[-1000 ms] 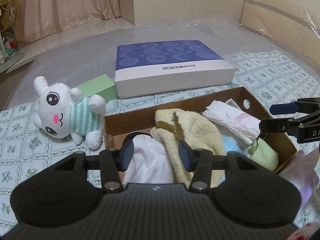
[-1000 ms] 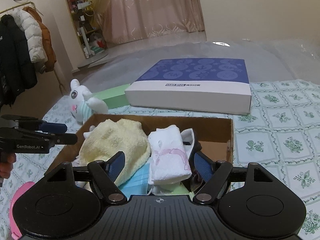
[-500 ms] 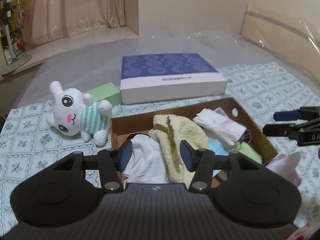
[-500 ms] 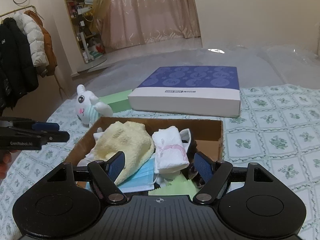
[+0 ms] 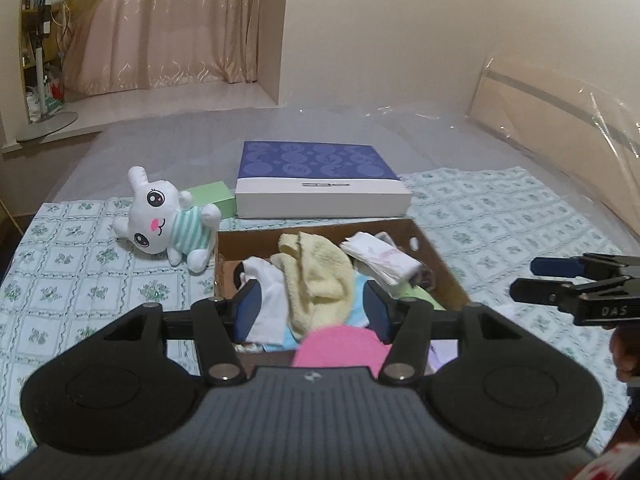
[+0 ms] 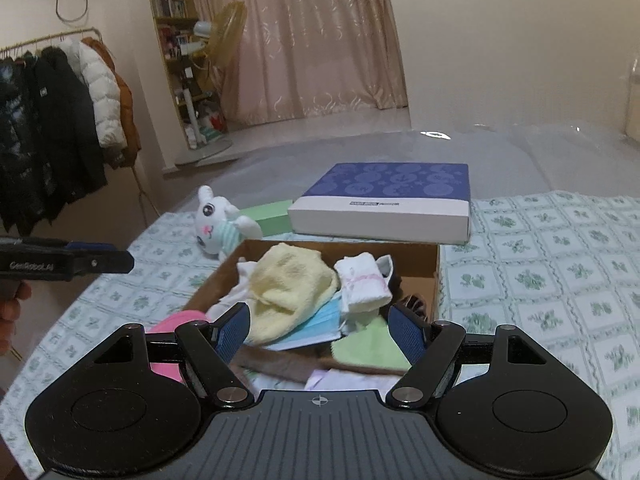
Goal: Organize soft objects
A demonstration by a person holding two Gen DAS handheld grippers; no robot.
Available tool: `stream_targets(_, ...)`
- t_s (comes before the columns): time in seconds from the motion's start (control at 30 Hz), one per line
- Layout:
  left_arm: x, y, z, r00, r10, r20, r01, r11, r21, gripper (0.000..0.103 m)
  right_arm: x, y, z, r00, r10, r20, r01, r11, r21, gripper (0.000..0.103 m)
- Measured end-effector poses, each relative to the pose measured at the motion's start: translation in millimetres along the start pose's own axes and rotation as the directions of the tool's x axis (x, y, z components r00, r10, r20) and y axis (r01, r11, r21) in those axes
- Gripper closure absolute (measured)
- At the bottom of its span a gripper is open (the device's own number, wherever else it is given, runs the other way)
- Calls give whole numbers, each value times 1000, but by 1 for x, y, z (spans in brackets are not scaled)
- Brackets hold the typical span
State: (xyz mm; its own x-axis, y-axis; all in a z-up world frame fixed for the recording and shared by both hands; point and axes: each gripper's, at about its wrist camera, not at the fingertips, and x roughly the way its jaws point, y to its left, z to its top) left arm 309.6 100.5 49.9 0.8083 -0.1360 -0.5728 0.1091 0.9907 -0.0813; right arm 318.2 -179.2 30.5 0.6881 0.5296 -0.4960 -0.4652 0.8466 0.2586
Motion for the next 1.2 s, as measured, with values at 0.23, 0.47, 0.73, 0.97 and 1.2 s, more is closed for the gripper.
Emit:
stream_targets(0.23,-58,-16,-18,1000,-21,18,21,1000,-22,48,-47,14,-13,999,-6,52,1,996,90,27)
stream_targets(0.47,-109,-29,-41,1000,-17,26,18,999,-48,45,-93,33,-26,997,-8,79,0,994,110,27)
stream_targets(0.73,-151,-46,-77,999,19,29,-17,998,-68,45,-127,55,-57,999,-16,46,11,996,94,27)
stream_targets(0.97,-179,-60,-105,999,30,21,-28,996,-90,45,-147,73,-85,1000,-14,19,12,995,99,27)
stream_targets(1.2,-191,-74,-131,998,62,-13,-63,993,-104,45,-161,83,-106,1000,-26,-4,26,988,152,27)
